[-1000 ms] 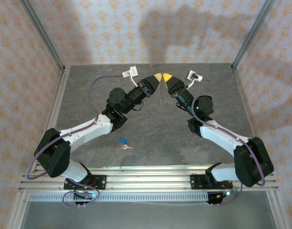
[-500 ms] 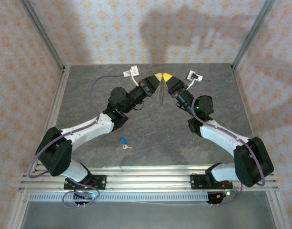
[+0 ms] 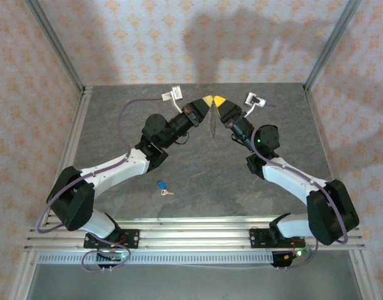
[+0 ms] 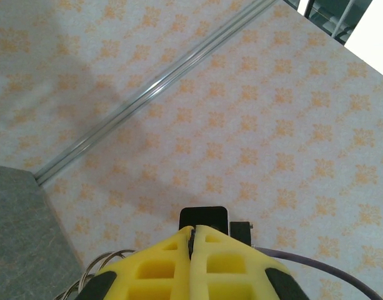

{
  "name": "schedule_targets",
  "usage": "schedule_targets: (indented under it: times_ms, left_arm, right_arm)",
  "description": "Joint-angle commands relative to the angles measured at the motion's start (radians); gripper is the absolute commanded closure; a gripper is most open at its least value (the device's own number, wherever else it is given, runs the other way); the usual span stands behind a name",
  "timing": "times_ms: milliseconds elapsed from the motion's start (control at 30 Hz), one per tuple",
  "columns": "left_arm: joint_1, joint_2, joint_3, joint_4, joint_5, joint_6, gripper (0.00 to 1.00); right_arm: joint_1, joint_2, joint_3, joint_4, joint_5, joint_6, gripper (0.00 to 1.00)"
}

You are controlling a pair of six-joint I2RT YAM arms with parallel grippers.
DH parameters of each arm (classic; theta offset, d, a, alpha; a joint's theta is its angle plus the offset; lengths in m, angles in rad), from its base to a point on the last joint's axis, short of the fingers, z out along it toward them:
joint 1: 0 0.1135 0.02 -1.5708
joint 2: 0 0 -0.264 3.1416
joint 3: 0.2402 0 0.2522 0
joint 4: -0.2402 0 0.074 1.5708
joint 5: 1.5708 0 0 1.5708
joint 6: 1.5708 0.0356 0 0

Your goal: Put the keys on the keyring

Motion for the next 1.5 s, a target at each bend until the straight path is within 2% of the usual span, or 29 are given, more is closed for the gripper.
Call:
schedule_targets:
  times_ms: [0, 67, 100, 200, 367, 500, 600, 667, 767, 933, 1200, 1467]
  left_arm:
    - [-0.009, -0.029, 0.008, -0.003, 0.015, 0.054, 1.00]
    - [-0.007, -0.046, -0.003, -0.018, 0.015, 0.075, 1.00]
    - [-0.006, -0.056, -0.010, -0.030, 0.014, 0.087, 1.00]
    - [-0.001, -0.090, -0.031, -0.063, 0.012, 0.118, 1.00]
    - [0.032, -0.152, -0.073, -0.118, 0.016, 0.153, 1.00]
    - [0.087, -0.219, -0.119, -0.175, 0.026, 0.194, 1.00]
    - [0.143, -0.281, -0.151, -0.230, 0.036, 0.237, 1.00]
    - [0.182, -0.319, -0.173, -0.263, 0.043, 0.258, 1.00]
    - [0.240, -0.369, -0.209, -0.297, 0.047, 0.280, 1.00]
    - [0.337, -0.403, -0.250, -0.292, 0.067, 0.257, 1.00]
    - [0.454, -0.385, -0.246, -0.284, 0.123, 0.211, 1.00]
    - [0.535, -0.391, -0.254, -0.255, 0.157, 0.164, 1.00]
  right_arm:
    - [0.006, -0.051, 0.032, -0.062, 0.006, -0.052, 0.86]
    - [0.006, -0.093, 0.023, -0.130, 0.031, -0.086, 0.64]
    - [0.005, -0.117, 0.019, -0.165, 0.041, -0.104, 0.57]
    - [0.000, -0.205, 0.011, -0.312, 0.064, -0.167, 0.46]
    - [-0.015, -0.369, -0.016, -0.616, 0.100, -0.261, 0.40]
    - [-0.016, -0.481, -0.054, -0.893, 0.125, -0.328, 0.39]
    - [-0.014, -0.523, -0.100, -1.024, 0.114, -0.341, 0.39]
    - [0.000, -0.522, -0.141, -1.045, 0.097, -0.328, 0.38]
    - [0.064, -0.474, -0.190, -1.048, 0.111, -0.314, 0.38]
    - [0.253, -0.296, -0.165, -1.099, 0.229, -0.358, 0.38]
    - [0.528, 0.120, 0.124, -1.310, 0.387, -0.501, 0.48]
    - [0.646, 0.348, 0.306, -1.382, 0.422, -0.466, 0.58]
